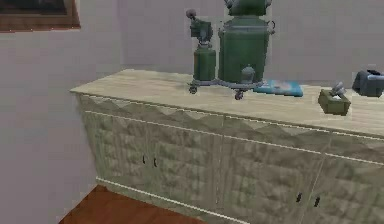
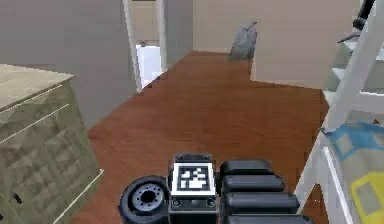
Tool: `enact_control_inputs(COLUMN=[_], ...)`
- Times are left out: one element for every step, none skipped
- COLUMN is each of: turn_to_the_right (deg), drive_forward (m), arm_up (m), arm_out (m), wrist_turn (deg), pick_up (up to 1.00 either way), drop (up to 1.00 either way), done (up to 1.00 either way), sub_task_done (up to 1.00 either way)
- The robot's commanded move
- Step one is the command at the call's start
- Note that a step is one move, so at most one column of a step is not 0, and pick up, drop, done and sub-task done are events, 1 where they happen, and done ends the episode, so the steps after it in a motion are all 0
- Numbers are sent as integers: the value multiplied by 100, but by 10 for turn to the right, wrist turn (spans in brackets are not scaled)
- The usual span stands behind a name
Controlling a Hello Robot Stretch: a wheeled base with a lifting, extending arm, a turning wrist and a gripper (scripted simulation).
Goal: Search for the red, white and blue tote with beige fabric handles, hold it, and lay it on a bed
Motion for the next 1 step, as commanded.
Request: enact_control_inputs(turn_to_the_right=[-450], drive_forward=[0], arm_up=[0], arm_out=[0], wrist_turn=[0], pick_up=[0], drop=[0], done=[0], sub_task_done=[0])
